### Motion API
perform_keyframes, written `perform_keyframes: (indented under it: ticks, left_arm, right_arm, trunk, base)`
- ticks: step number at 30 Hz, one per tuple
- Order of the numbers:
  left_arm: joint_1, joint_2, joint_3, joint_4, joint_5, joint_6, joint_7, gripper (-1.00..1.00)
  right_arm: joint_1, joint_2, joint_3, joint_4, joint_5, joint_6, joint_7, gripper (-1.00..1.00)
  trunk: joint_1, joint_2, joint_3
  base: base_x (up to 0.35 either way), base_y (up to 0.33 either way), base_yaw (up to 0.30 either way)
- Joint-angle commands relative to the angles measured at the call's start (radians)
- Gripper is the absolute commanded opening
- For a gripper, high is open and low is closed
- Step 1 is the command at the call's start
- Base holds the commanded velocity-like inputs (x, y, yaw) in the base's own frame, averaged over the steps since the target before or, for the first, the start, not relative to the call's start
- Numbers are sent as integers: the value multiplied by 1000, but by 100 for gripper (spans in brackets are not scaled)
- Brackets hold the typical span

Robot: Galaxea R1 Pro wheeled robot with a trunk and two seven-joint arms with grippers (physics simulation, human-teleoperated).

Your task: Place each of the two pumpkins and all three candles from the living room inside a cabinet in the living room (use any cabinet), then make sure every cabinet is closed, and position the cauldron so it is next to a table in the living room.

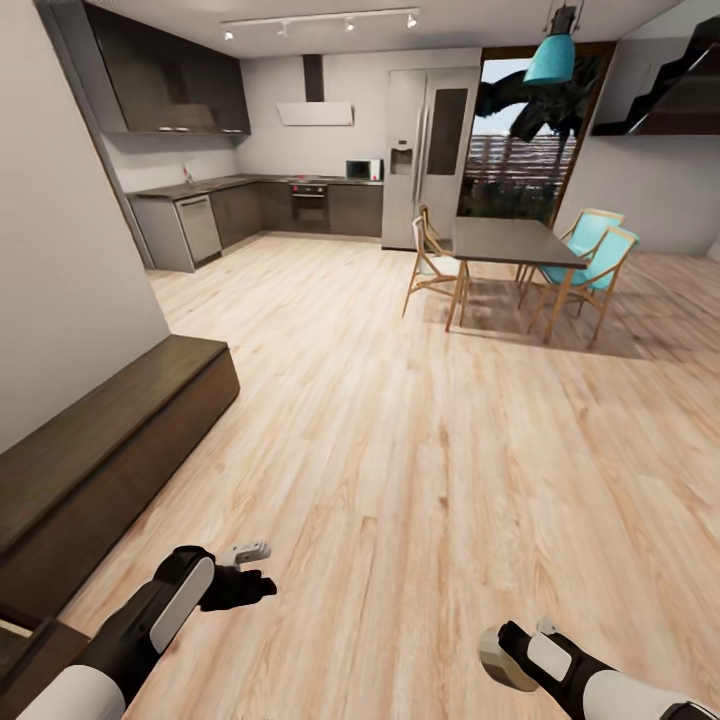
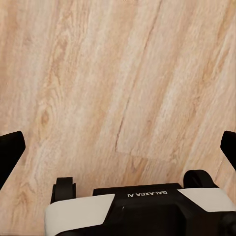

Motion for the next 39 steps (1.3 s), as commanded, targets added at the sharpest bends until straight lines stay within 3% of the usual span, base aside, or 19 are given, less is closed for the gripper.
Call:
perform_keyframes:
  ticks: [1, 35, 39]
  left_arm:
    - [-1, 1, -4, -1, 10, 2, 10, 100]
    - [-1, -8, -5, 0, 12, 2, 10, 100]
    - [-1, -8, -3, 0, 11, 2, 10, 100]
  right_arm:
    - [0, -1, 7, -4, -4, 5, -8, -100]
    - [0, -3, 9, -4, -4, 1, -8, -100]
    - [0, -3, 8, -4, -4, 2, -8, -100]
  trunk:
    - [0, -1, -1]
    - [-130, 237, 106]
    - [-130, 237, 106]
  base:
    - [5, -4, 286]
    - [0, 0, 291]
    - [0, 0, 291]
